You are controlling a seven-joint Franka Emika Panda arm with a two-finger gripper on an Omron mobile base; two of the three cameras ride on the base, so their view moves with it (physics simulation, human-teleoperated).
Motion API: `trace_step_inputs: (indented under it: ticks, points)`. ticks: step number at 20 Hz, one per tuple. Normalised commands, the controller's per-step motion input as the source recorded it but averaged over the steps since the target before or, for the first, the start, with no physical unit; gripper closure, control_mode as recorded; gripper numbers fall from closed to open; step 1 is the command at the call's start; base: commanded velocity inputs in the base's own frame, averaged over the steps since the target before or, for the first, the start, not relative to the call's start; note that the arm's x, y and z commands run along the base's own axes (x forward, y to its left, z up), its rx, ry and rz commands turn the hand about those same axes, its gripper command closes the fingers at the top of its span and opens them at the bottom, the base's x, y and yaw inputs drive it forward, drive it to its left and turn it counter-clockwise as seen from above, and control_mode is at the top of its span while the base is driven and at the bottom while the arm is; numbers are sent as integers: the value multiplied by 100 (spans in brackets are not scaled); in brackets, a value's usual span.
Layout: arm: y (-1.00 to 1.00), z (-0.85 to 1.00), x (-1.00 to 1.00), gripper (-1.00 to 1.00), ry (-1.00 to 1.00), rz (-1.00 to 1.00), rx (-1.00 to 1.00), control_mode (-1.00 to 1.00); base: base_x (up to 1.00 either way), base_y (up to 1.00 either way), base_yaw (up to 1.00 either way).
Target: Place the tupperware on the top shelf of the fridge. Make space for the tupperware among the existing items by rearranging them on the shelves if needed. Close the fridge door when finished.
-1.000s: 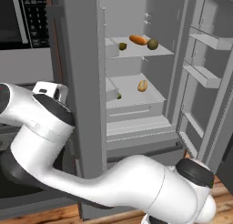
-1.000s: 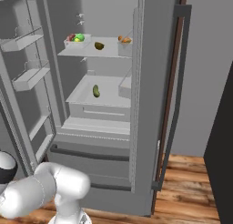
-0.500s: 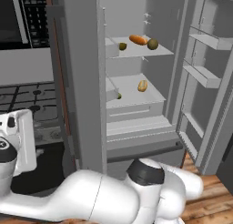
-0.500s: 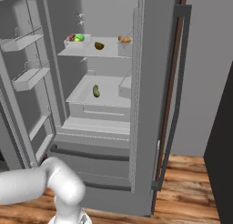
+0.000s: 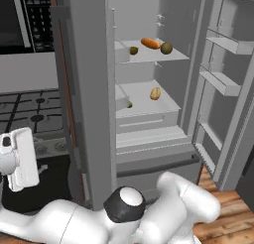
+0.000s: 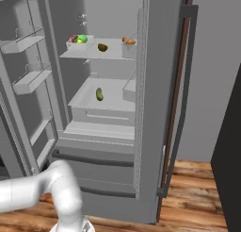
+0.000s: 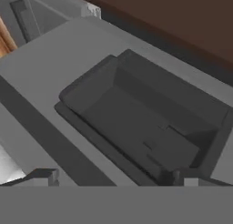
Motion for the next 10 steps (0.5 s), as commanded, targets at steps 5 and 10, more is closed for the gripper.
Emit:
trace_step_inputs:
  ticks: [5,10]
  points:
    - [-61,-14,22,-100,1,-8,-1,-100,0,0,0]
    - [-82,-3,32,-100,8,-4,0,-100,0,0,0]
